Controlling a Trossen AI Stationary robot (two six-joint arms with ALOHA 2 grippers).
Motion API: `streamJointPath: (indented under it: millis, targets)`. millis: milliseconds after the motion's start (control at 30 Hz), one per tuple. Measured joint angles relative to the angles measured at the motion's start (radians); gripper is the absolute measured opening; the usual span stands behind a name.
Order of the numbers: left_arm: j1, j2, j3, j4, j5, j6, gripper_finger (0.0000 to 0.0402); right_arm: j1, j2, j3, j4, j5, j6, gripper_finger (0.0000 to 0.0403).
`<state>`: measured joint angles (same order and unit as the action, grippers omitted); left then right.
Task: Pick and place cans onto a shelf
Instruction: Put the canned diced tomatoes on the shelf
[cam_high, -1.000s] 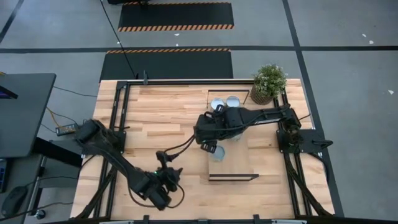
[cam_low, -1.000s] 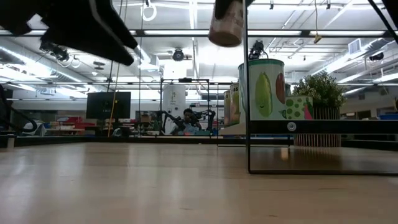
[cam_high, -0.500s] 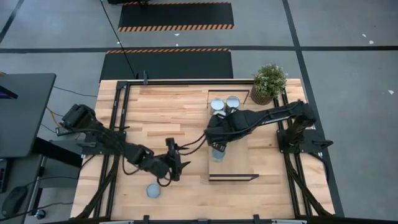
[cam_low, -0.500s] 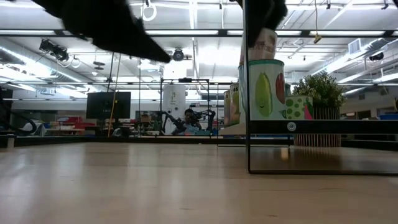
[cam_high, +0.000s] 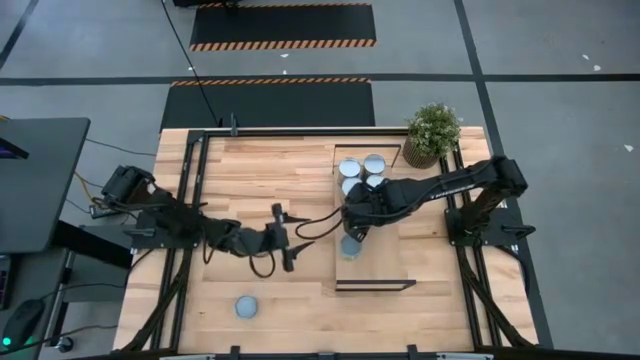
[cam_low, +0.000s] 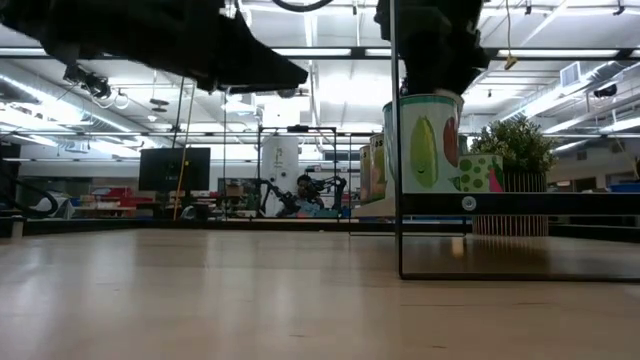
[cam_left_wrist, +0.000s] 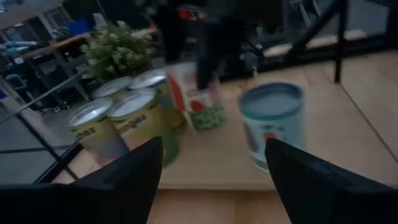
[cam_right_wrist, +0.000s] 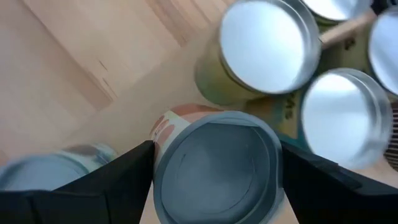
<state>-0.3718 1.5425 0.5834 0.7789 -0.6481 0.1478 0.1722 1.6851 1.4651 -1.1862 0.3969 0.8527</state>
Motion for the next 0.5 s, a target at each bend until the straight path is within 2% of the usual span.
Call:
streamJointPath:
  millis: [200, 333, 500]
  targets:
    - [0.067, 0.000, -0.081, 0.171, 0.016, -0.023, 0.0288, -0.027, 0.028, 0.001, 0.096, -0.023, -0.016, 0.0321]
    - [0.106, 0.000, -0.086, 0.154, 0.016, -0.101, 0.0288, -0.042, 0.059, 0.001, 0.112, -0.059, -0.015, 0.0321]
    - [0.155, 0.000, -0.078, 0.143, 0.016, -0.110, 0.0288, -0.056, 0.098, 0.001, 0.095, -0.077, 0.013, 0.0321]
